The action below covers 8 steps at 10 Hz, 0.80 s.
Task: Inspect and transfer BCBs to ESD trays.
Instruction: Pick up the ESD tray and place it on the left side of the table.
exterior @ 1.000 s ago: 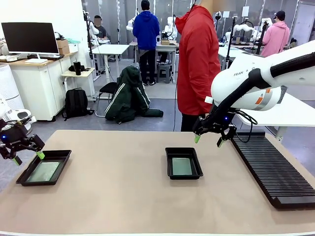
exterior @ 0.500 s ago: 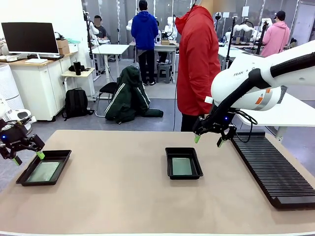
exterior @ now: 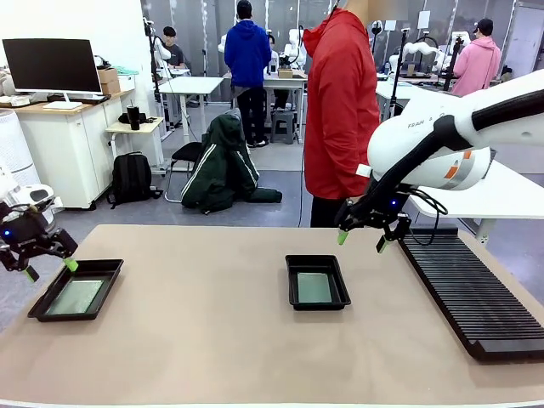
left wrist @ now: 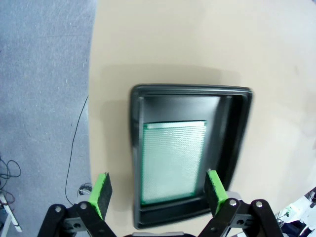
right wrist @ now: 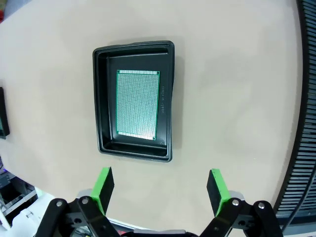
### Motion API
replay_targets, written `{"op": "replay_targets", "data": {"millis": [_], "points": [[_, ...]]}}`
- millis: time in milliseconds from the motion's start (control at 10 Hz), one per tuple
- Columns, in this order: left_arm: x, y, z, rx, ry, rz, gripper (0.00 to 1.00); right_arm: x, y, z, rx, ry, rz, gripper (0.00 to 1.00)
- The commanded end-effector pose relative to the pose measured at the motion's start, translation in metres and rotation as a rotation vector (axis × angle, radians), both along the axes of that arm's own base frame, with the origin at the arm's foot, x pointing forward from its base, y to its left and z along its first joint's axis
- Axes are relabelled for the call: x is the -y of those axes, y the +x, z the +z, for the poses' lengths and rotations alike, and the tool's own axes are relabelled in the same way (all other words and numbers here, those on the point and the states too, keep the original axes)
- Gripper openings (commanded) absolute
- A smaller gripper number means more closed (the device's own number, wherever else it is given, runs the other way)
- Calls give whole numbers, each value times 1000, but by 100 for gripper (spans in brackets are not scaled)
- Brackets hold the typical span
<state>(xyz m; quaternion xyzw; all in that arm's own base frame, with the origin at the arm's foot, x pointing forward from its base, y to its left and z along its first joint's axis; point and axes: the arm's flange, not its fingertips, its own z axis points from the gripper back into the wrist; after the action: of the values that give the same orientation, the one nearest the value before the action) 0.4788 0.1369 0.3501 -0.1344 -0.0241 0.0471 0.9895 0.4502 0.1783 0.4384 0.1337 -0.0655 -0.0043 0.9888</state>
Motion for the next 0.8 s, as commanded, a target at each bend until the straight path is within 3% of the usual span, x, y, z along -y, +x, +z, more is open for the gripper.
{"op": "replay_targets", "data": {"millis": [0, 400, 600, 700], "points": [[47, -11, 43, 24, 10, 2, 100, 48, -25, 12, 17, 96, -2, 100], [216, -16, 93, 103, 99, -36, 100, 129, -36, 7, 34, 216, -18, 100], [318, -7, 99, 88, 168, -57, 100, 152, -36, -1, 32, 257, 0, 100], [356, -6, 97, 103, 214, -58, 100, 138, -36, 11, 37, 189, -36, 100]]}}
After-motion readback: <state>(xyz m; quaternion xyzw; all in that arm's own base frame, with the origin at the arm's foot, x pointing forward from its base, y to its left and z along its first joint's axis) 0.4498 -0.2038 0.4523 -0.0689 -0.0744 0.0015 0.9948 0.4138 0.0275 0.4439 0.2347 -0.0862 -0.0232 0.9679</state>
